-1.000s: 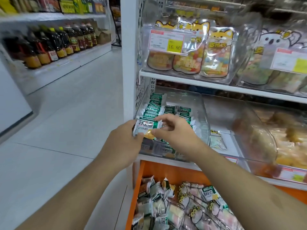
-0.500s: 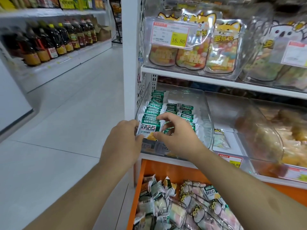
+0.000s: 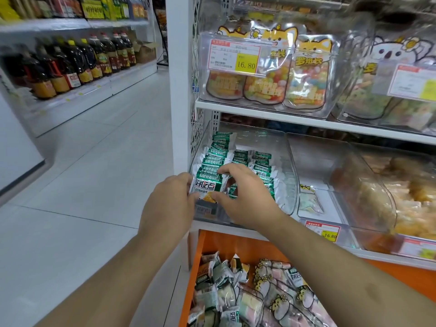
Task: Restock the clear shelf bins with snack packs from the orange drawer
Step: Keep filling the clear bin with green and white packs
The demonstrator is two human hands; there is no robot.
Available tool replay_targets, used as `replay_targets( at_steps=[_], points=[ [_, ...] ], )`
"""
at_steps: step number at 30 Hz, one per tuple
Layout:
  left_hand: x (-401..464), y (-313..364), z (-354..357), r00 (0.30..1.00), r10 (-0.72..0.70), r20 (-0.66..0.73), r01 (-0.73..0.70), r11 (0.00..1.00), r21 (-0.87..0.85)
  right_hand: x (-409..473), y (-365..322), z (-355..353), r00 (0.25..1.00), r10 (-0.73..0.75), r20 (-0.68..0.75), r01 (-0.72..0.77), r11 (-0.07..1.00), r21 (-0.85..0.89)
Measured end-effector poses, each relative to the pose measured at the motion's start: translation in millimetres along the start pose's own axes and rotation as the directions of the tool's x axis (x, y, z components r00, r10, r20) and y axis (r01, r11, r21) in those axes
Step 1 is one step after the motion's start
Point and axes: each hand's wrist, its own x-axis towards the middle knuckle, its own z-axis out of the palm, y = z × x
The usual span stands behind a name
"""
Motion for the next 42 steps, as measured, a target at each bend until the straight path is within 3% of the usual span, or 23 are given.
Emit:
replay_targets(
  at_steps=[5,9,13,19,25,30,34,38,42],
  points=[
    [-2,1,-1,1.000,-0.013,0.017,0.015,0.993,-0.117,-8,2,3,0.998,-0.041,-0.054,0.043,0.998,0.052],
    [-1,-1,-3,0.998,0.045,0.038,-0.039,0.988,-0.152,-10,4,-4,0.991,0.129,-0.023,-0.120,0.964,0.239],
    [1,-5,-2,0.982,0.188,0.003,-0.187,0.980,-0.065,-5,6,-10,0.971,0.237,0.027,-0.227,0.882,0.413],
    [-3,-9,1,0.966,0.260,0.003,-0.260,0.964,0.062,-7,17,-13,0.940,0.340,0.002,-0.285,0.786,0.548],
    [-8,-5,4,0.955,0.277,0.107,-0.290,0.946,0.144,-14,24,-16,0.931,0.364,-0.009,-0.298,0.776,0.556],
    [-7,-2,4,0.961,0.261,0.091,-0.274,0.946,0.176,-16,24,-18,0.932,0.364,-0.009,-0.298,0.776,0.556],
    [-6,-5,4,0.973,0.223,0.059,-0.227,0.971,0.069,-20,21,-23,0.945,0.327,-0.021,-0.263,0.794,0.548],
    [-2,-9,-1,0.988,0.157,0.005,-0.157,0.988,-0.018,-21,14,-25,0.969,0.247,-0.022,-0.215,0.880,0.424],
    [-4,-8,-2,0.989,0.129,0.076,-0.125,0.990,-0.061,-18,9,-20,0.984,0.174,-0.040,-0.155,0.943,0.294]
  ],
)
